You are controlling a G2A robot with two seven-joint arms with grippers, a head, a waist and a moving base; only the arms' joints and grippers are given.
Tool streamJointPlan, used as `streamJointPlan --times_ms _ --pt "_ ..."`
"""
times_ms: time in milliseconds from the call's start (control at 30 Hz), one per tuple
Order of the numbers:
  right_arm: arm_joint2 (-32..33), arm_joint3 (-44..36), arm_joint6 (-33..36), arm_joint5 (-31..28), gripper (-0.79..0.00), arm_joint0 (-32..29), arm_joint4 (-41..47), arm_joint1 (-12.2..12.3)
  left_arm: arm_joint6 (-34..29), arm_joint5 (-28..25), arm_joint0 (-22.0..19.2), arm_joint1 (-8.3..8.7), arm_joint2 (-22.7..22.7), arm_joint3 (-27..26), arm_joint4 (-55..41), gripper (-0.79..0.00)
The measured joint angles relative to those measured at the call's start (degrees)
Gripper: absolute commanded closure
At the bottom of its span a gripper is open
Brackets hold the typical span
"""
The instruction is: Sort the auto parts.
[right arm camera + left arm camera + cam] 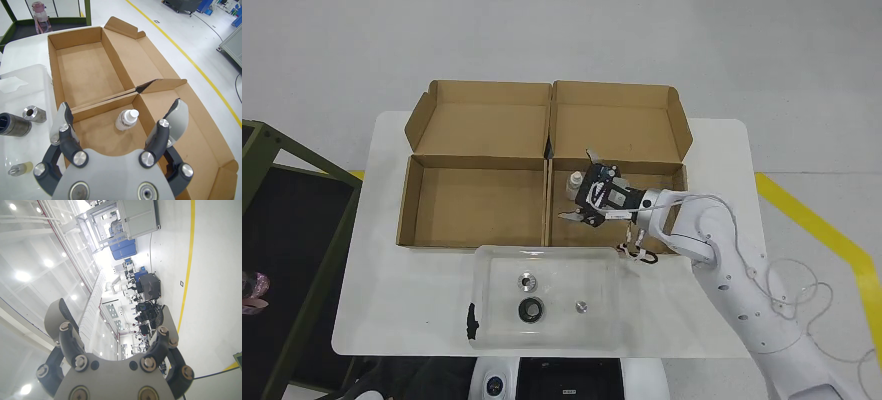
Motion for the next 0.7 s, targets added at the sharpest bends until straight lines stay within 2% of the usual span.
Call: streamJointPlan --times_ms 300,700 --pt "1.89 -11.59 5.55 -4.11 -0.785 -8.27 -0.06 1.55 0.0 0.0 0.0 0.0 0.0 0.0 0.0 -0.785" --pt "-1.68 -18.11 5.73 -6.6 -0.785 -14.89 -7.11 2.41 0.0 0.0 0.0 0.0 0.0 0.0 0.0 -0.785"
